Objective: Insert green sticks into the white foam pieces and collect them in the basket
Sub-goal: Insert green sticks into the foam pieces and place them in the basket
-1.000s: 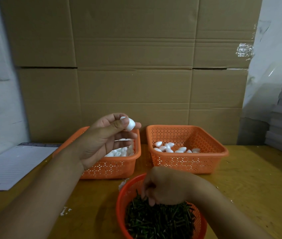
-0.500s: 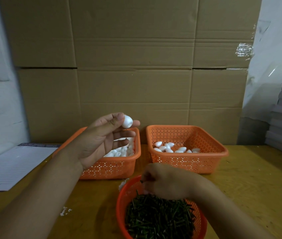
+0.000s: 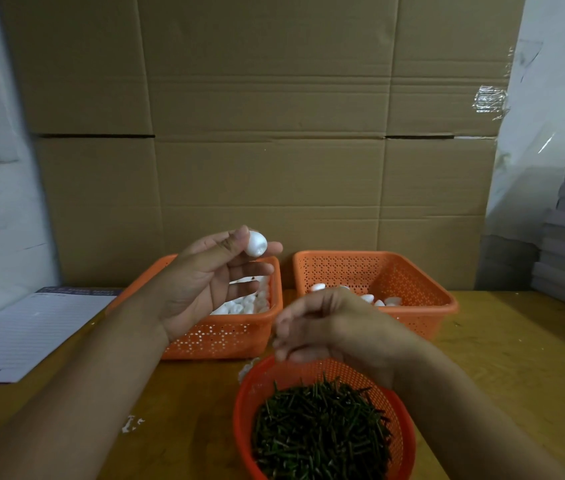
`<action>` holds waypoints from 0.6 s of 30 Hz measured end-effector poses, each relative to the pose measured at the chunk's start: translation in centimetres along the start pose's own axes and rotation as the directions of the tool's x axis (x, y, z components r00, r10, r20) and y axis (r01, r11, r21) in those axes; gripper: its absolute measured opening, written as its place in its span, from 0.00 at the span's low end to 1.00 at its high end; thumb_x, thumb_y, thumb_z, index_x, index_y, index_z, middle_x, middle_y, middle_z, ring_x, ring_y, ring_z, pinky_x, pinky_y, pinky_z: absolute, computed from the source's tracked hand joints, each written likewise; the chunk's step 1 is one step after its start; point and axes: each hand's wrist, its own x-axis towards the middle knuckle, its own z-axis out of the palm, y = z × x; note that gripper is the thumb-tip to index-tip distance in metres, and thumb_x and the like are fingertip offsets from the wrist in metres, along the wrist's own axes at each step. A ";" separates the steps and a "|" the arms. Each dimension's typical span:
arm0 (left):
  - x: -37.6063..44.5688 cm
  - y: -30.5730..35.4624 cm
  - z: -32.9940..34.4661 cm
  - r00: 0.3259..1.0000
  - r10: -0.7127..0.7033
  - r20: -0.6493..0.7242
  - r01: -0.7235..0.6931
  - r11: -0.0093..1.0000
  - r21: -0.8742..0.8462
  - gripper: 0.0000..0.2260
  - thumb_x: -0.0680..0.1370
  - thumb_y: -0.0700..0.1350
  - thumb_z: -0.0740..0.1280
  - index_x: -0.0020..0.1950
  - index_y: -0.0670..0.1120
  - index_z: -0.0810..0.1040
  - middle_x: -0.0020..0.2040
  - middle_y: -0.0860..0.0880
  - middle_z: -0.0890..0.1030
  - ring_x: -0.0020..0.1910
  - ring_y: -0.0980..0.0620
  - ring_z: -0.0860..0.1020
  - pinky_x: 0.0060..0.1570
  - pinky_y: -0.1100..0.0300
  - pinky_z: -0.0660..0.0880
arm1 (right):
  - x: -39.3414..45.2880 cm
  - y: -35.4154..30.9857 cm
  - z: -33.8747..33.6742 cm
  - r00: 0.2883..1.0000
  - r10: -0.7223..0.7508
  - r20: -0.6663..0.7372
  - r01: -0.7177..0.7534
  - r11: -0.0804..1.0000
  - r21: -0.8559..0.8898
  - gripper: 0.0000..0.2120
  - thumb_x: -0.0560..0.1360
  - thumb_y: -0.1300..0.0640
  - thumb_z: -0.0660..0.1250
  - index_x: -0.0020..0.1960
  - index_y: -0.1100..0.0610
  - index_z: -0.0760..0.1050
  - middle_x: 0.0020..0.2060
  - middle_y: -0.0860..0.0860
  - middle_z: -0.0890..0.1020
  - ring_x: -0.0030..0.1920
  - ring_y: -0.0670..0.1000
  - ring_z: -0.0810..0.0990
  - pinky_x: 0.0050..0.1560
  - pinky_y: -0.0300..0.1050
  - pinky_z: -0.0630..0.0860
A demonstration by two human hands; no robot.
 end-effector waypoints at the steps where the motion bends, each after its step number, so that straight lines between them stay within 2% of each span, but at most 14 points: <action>1: 0.0 0.0 0.0 1.000 -0.001 0.006 0.001 1.000 0.003 0.11 0.74 0.58 0.72 0.46 0.51 0.85 0.61 0.44 0.83 0.49 0.54 0.84 0.44 0.61 0.80 | 0.1 -0.1 -0.1 0.998 -0.015 -0.059 0.020 0.996 0.089 0.03 0.70 0.62 0.74 0.44 0.59 0.85 0.40 0.56 0.86 0.38 0.49 0.84 0.37 0.36 0.80; 4: -0.1 -0.1 0.1 1.000 0.000 0.020 0.000 1.000 -0.020 0.16 0.68 0.60 0.78 0.49 0.52 0.86 0.56 0.48 0.85 0.48 0.55 0.83 0.43 0.61 0.80 | 0.3 -0.3 -0.4 0.981 -0.037 -0.189 0.095 0.948 0.304 0.05 0.68 0.59 0.73 0.42 0.58 0.86 0.35 0.54 0.84 0.33 0.45 0.81 0.33 0.34 0.79; 7: 0.0 -0.2 0.1 1.000 -0.007 -0.007 0.007 1.000 -0.016 0.18 0.64 0.58 0.82 0.49 0.52 0.86 0.47 0.51 0.84 0.42 0.56 0.81 0.40 0.63 0.79 | 0.5 -0.5 -0.5 0.959 -0.040 -0.281 0.175 0.861 0.477 0.07 0.67 0.63 0.72 0.44 0.63 0.84 0.37 0.58 0.84 0.33 0.48 0.84 0.35 0.36 0.82; 9: 0.0 -0.3 0.2 1.000 -0.019 -0.018 0.018 1.000 -0.018 0.10 0.69 0.52 0.79 0.48 0.51 0.87 0.46 0.50 0.84 0.41 0.56 0.80 0.40 0.63 0.79 | 0.6 -0.7 -0.3 0.940 -0.046 -0.339 0.221 0.838 0.499 0.08 0.67 0.66 0.71 0.46 0.66 0.82 0.38 0.60 0.85 0.34 0.51 0.85 0.37 0.37 0.83; 11: 0.1 -0.4 0.2 0.999 -0.028 -0.024 0.027 0.999 -0.041 0.05 0.73 0.45 0.74 0.48 0.49 0.87 0.46 0.48 0.85 0.40 0.55 0.81 0.41 0.63 0.80 | 0.6 -0.7 -0.1 0.925 -0.063 -0.375 0.256 0.833 0.492 0.05 0.71 0.69 0.70 0.47 0.67 0.80 0.39 0.62 0.85 0.35 0.52 0.85 0.36 0.38 0.83; 14: 0.2 -0.6 0.1 0.999 -0.027 -0.024 0.026 0.998 -0.064 0.06 0.75 0.39 0.71 0.51 0.46 0.84 0.47 0.45 0.85 0.43 0.53 0.83 0.43 0.62 0.81 | 0.5 -0.7 0.0 0.905 -0.088 -0.417 0.295 0.835 0.465 0.02 0.75 0.70 0.68 0.47 0.67 0.79 0.40 0.62 0.85 0.37 0.53 0.86 0.36 0.37 0.82; 18: 0.2 -0.7 0.1 0.999 -0.031 -0.029 0.028 0.996 -0.081 0.14 0.68 0.41 0.77 0.53 0.44 0.82 0.48 0.42 0.85 0.46 0.50 0.85 0.44 0.62 0.81 | 0.4 -0.8 0.3 0.883 -0.124 -0.452 0.335 0.842 0.423 0.03 0.75 0.68 0.68 0.48 0.68 0.79 0.39 0.61 0.85 0.38 0.52 0.86 0.37 0.36 0.81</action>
